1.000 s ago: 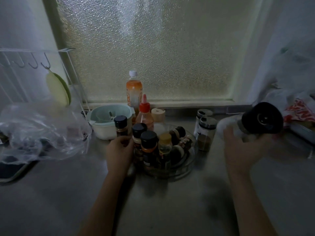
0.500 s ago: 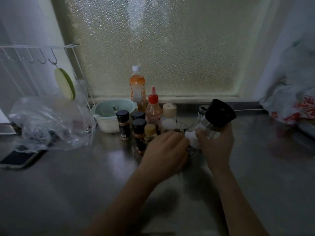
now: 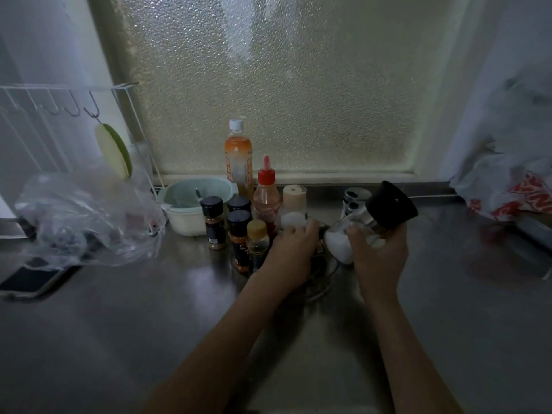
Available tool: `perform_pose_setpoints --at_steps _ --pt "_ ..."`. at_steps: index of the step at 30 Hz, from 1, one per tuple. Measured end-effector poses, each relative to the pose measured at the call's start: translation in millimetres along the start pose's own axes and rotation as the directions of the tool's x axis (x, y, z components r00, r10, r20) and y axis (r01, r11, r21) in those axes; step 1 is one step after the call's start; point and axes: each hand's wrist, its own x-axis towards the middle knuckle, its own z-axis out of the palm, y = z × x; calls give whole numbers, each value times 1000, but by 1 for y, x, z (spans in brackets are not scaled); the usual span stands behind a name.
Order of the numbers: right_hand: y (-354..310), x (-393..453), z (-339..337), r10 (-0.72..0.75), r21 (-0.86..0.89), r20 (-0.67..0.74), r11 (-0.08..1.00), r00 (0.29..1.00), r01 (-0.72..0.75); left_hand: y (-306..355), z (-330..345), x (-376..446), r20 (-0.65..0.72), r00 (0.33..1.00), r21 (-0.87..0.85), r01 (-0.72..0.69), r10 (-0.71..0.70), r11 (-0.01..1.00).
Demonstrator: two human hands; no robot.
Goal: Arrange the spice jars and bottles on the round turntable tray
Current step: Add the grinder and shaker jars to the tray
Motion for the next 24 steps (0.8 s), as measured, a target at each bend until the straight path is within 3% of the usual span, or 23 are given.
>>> perform_pose_setpoints --at_steps 5,9,11,15,19,22,24 --pt "-2 -3 3 -12 -6 45 1000 999 12 -1 6 -2 25 998 -15 58 -58 998" --pt "-1 -6 6 -35 -27 52 999 998 37 -4 10 5 78 997 39 -5 2 999" --pt "-1 -6 6 -37 -42 46 998 998 39 0 12 7 51 999 -11 8 -8 1000" --pt "1 -4 5 -10 -48 39 999 999 12 1 12 11 125 990 -103 78 -65 992" --pt "5 -4 3 -14 -16 31 1000 999 14 2 29 5 -60 981 -356 153 -186 922" --pt "8 -2 3 -8 6 -2 1000 1000 8 6 28 5 -222 917 -502 184 -331 845" --pt "6 0 3 -5 36 -14 999 1000 5 8 23 8 -256 893 -583 164 -371 796"
